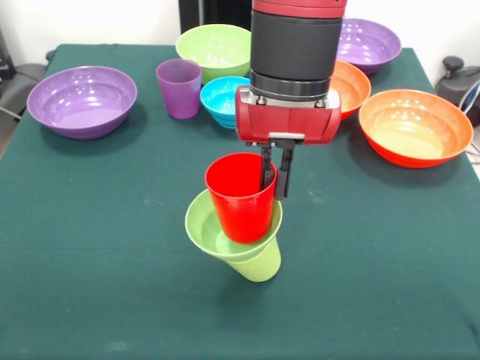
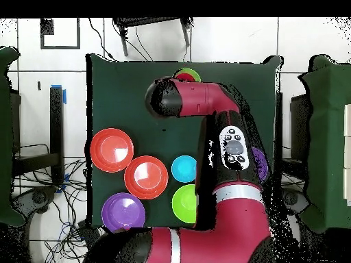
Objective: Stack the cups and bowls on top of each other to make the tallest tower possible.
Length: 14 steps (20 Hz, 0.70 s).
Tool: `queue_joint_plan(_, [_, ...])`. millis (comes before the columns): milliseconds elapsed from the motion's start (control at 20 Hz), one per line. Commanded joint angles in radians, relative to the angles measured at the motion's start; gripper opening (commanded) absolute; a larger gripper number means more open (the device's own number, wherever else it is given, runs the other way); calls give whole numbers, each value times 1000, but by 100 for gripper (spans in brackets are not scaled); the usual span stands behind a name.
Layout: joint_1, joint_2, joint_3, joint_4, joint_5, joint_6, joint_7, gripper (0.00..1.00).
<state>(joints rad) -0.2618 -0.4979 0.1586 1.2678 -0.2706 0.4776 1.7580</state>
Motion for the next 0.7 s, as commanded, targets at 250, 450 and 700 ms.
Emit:
queue_joint_plan(250, [33,19,69,79,-21,-25,37,0])
queue_joint_plan(450, [27,19,73,78,-23,-24,27,0])
queue_joint_plan(700, [20,22,79,73,-26,-23,13,0])
